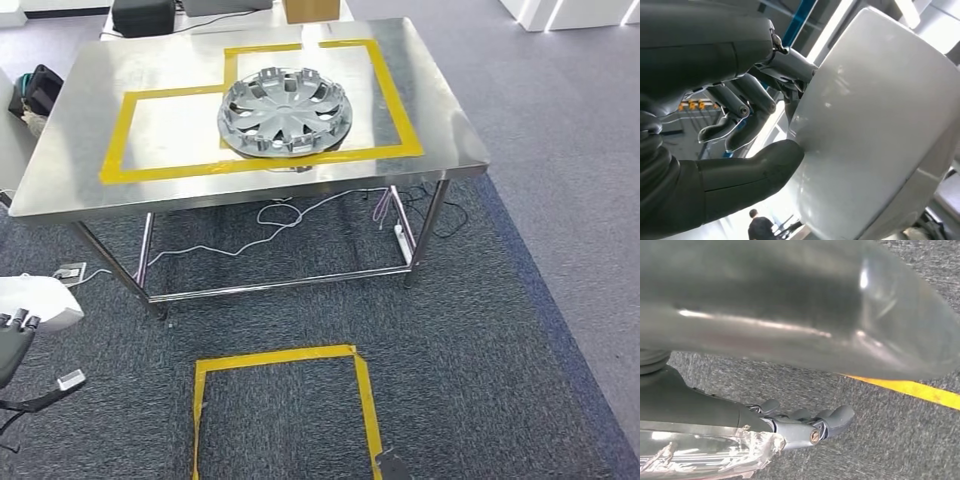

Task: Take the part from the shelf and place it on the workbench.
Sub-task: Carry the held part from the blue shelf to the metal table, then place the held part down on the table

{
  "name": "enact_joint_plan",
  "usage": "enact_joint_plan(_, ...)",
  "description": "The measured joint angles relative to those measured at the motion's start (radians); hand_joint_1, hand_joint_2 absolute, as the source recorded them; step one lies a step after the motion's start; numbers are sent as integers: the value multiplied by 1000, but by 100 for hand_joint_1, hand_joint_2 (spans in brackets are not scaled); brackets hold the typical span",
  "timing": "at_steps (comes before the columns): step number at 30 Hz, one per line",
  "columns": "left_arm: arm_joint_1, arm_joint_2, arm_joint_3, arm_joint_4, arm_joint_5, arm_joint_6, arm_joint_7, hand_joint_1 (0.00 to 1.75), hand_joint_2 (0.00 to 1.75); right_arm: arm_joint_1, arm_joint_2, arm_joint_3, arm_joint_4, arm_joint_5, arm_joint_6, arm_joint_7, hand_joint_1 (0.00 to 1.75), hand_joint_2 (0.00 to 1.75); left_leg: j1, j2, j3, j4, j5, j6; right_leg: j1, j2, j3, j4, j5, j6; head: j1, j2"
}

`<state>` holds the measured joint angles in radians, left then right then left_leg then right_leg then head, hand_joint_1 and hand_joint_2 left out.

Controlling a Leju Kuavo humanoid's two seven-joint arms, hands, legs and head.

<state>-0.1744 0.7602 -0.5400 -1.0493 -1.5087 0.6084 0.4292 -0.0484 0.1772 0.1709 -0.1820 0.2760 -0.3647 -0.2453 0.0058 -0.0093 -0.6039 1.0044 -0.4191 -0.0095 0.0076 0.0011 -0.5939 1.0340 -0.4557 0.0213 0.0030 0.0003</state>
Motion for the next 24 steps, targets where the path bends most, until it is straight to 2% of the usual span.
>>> enact_joint_plan(3, 1, 0, 4, 0, 0, 0, -1, 175, 175, 1, 0, 0, 0, 0, -1, 0, 0, 0, 1, 1, 0, -4, 5, 6, 1, 3, -1, -1, 5, 2, 0, 0)
enact_joint_plan(8, 0, -1, 11, 0, 0, 0, -9, 175, 175, 1, 0, 0, 0, 0, -1, 0, 0, 0, 2, 3, 3, -17, 10, -12, 2, 6, -4, -1, 5, -7, 0, 0)
enact_joint_plan(12, 8, -19, 49, -3, 0, 3, -95, 175, 175, 1, 0, -1, 0, -1, 0, 0, 0, 0, 2, 3, 3, -18, 12, -17, 2, 6, -5, -1, 6, -9, 0, 0)
enact_joint_plan(18, 40, -104, 279, -39, 0, -15, -336, 175, 175, 2, 0, -4, 0, -5, 3, -4, 0, 0, 1, 3, 2, -18, 12, -18, 2, 6, -5, -3, 10, -10, 0, 0)
enact_joint_plan(24, 54, -160, 485, -103, 20, -35, -450, 175, 175, 2, 0, -11, 0, -5, 5, -5, 0, 0, 1, 3, 1, -17, 13, -17, 1, 6, -4, -5, 11, -8, 0, 0)
